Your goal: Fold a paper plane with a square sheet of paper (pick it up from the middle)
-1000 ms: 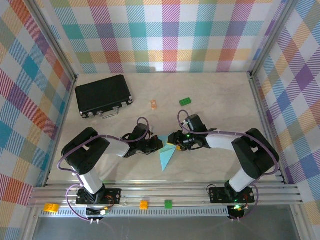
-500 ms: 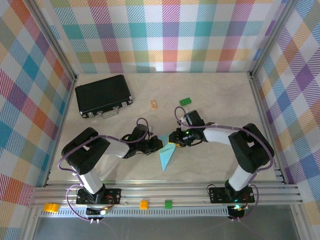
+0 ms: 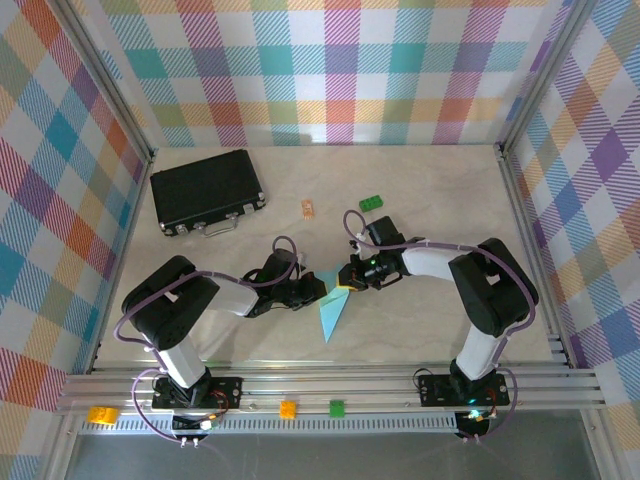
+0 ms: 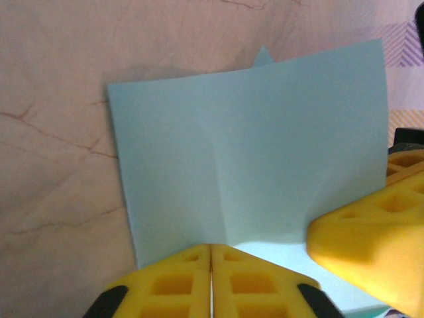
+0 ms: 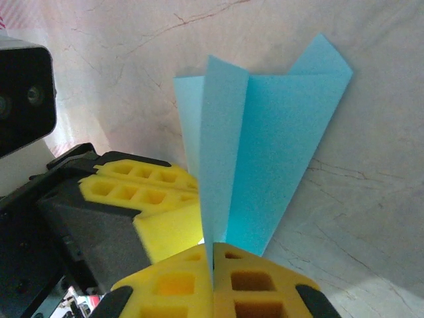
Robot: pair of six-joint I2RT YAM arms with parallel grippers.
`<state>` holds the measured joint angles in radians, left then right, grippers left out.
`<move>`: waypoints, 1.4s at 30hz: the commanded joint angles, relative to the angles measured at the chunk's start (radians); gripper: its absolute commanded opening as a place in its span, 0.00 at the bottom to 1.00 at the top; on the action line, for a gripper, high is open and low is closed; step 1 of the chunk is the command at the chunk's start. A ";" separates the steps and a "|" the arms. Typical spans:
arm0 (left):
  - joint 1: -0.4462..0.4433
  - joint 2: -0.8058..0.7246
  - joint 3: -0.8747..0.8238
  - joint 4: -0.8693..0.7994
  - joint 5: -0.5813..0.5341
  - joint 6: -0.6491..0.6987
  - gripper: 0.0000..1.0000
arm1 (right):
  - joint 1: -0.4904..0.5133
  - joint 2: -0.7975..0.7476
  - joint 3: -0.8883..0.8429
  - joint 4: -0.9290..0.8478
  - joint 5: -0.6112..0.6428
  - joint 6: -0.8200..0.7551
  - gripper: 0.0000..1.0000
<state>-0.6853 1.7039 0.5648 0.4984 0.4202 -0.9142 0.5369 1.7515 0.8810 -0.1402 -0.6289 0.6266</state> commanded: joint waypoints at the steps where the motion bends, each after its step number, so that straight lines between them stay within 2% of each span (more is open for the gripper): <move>1: -0.011 -0.062 -0.026 -0.063 0.009 0.000 0.15 | -0.004 -0.016 0.001 -0.017 0.007 0.001 0.00; 7: -0.017 -0.235 -0.083 -0.052 -0.045 -0.002 0.25 | -0.006 -0.087 -0.079 0.096 0.089 0.183 0.00; 11: -0.062 -0.360 -0.057 -0.242 -0.140 0.136 0.27 | -0.006 -0.131 -0.150 0.178 0.164 0.349 0.00; 15: -0.166 -0.417 0.009 -0.462 -0.278 0.290 0.29 | -0.006 -0.170 -0.203 0.261 0.195 0.458 0.00; 20: -0.298 -0.393 0.082 -0.603 -0.440 0.406 0.33 | -0.005 -0.199 -0.168 0.153 0.217 0.418 0.00; 26: -0.435 -0.247 0.216 -0.717 -0.611 0.464 0.38 | -0.004 -0.179 -0.173 0.183 0.173 0.448 0.00; 29: -0.463 -0.201 0.249 -0.745 -0.665 0.460 0.44 | -0.004 -0.187 -0.178 0.187 0.175 0.460 0.00; 35: -0.513 -0.118 0.318 -0.824 -0.754 0.467 0.45 | -0.004 -0.199 -0.191 0.196 0.176 0.469 0.00; 42: -0.517 -0.153 0.314 -0.792 -0.724 0.443 0.43 | -0.003 -0.227 -0.215 0.199 0.189 0.449 0.00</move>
<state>-1.1957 1.5826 0.8612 -0.2676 -0.2897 -0.4675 0.5362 1.5608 0.6888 0.0517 -0.4377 1.0847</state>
